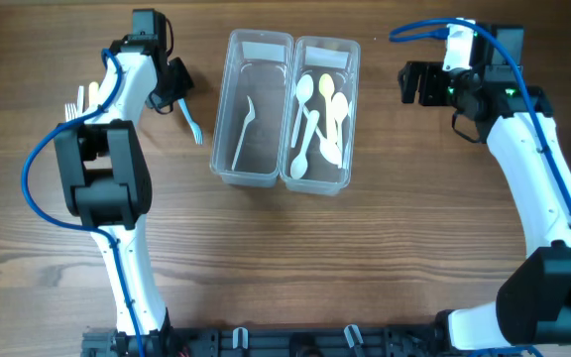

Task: Pack container
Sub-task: 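Carry the light-blue fork into the left compartment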

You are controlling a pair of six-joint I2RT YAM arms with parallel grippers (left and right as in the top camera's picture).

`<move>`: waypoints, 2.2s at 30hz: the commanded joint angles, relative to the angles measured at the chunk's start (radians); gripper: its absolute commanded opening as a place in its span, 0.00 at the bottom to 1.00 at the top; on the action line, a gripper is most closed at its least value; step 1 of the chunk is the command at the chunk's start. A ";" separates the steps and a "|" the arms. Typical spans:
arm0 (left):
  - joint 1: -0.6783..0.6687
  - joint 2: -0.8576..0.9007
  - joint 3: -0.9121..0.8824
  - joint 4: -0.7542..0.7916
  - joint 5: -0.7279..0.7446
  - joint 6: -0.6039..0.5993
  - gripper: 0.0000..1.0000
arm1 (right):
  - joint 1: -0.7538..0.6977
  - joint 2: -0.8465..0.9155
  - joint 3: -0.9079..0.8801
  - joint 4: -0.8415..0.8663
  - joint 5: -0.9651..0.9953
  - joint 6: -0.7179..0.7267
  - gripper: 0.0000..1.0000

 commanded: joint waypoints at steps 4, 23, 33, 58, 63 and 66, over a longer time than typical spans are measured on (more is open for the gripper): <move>0.002 -0.036 -0.011 -0.042 -0.045 0.051 0.09 | 0.000 -0.011 0.002 0.005 0.009 -0.011 1.00; -0.015 -0.192 0.002 -0.072 -0.039 0.051 0.04 | 0.000 -0.011 0.002 0.004 0.009 -0.011 1.00; -0.043 -0.280 0.003 -0.060 -0.025 0.077 0.50 | 0.000 -0.011 0.002 0.004 0.009 -0.011 1.00; -0.090 0.007 -0.005 -0.041 0.002 -0.093 0.34 | 0.000 -0.011 0.002 0.004 0.009 -0.011 1.00; -0.090 0.007 -0.005 -0.085 -0.004 -0.092 0.34 | 0.000 -0.011 0.002 0.004 0.009 -0.011 1.00; -0.090 0.007 -0.005 -0.080 -0.005 -0.092 0.35 | 0.000 -0.011 0.002 0.004 0.009 -0.011 1.00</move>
